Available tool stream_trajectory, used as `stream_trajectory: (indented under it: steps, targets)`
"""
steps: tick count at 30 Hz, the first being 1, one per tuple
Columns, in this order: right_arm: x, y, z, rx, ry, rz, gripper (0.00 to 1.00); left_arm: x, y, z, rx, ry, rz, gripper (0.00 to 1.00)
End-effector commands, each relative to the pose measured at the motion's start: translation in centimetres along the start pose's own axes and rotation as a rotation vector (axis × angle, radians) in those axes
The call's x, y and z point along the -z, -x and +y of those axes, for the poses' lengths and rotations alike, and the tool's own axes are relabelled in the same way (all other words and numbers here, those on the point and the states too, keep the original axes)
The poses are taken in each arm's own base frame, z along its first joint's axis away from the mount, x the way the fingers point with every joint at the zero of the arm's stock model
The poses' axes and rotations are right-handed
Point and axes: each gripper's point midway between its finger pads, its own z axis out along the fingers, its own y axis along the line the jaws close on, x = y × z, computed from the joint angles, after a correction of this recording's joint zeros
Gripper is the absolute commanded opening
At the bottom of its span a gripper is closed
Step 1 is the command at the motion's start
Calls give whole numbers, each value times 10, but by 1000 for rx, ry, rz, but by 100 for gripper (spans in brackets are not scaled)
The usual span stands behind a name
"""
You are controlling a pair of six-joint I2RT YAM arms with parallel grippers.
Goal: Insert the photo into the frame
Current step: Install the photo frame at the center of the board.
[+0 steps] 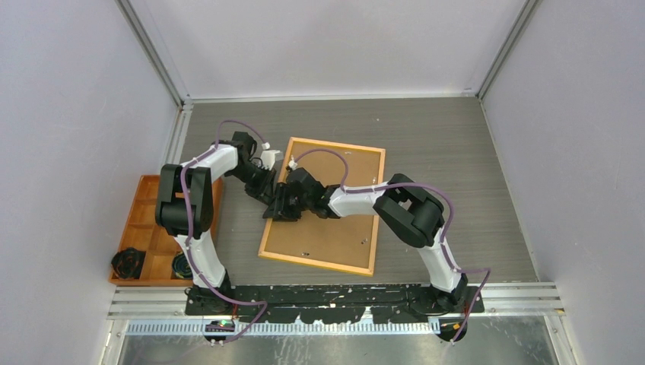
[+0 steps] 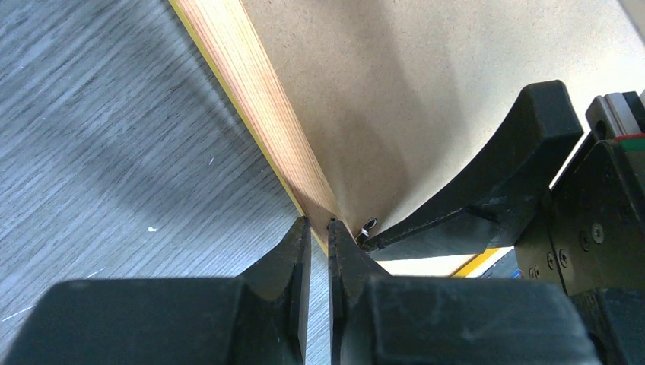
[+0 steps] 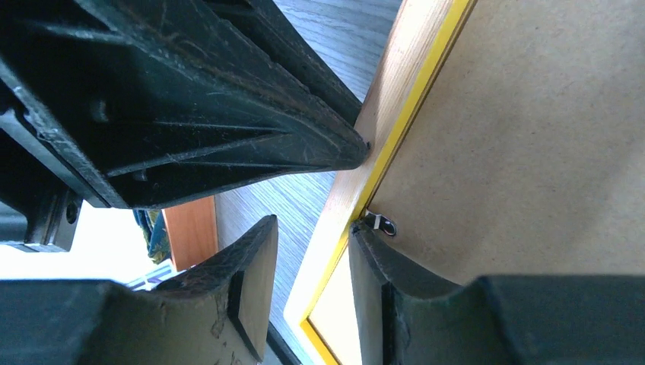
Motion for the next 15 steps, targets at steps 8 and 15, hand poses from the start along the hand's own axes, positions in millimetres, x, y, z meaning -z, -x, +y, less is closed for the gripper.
stream_trajectory:
  steps: [8,15]
  targets:
    - [28,26,44,69,132,-48,51,-9,-6,3,-19,-7,30,8]
    - [89,92,47,62,163,-193,68,37,42,7,43,-19,-129,17]
